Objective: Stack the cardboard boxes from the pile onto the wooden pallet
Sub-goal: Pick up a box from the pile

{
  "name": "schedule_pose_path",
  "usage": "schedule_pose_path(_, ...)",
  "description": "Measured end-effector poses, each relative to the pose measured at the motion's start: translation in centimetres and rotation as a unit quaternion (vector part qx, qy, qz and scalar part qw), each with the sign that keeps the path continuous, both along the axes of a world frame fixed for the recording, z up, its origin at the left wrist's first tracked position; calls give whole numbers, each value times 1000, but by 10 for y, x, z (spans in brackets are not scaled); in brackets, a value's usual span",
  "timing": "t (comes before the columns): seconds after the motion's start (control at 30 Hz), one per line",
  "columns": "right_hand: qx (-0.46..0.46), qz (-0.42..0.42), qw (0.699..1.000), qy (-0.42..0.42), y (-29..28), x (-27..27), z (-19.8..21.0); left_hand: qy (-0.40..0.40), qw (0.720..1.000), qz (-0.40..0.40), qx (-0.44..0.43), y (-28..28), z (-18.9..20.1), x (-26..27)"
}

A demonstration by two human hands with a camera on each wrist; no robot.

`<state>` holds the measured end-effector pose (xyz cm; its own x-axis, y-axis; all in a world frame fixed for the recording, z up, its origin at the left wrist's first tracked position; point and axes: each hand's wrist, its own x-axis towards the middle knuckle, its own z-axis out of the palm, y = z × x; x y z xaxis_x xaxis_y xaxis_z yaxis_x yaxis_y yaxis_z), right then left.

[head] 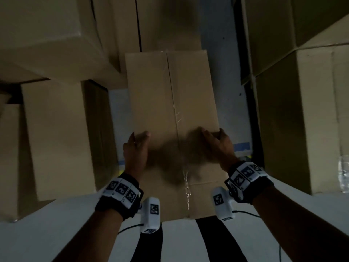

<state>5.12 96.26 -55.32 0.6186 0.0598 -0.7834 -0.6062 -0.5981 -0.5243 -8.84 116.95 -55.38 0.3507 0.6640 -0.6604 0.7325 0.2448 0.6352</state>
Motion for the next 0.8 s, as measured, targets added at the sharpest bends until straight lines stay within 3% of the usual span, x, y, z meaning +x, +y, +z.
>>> schedule_pose_path(0.13,22,1,1000,-17,-14,1,97,-35,999,-12,9,-15,100,0)
schedule_pose_path(0.43,96,-20,984,-150,-47,-22,334,-154,983,-27,92,-34,321,-5)
schedule_pose_path(0.6,106,-46,963,-245,-64,-77,431,-237,961,-52,130,-49,413,-32)
schedule_pose_path(0.8,64,-101,923,-367,-100,-155,518,-308,940,-91,110,-82,498,-68)
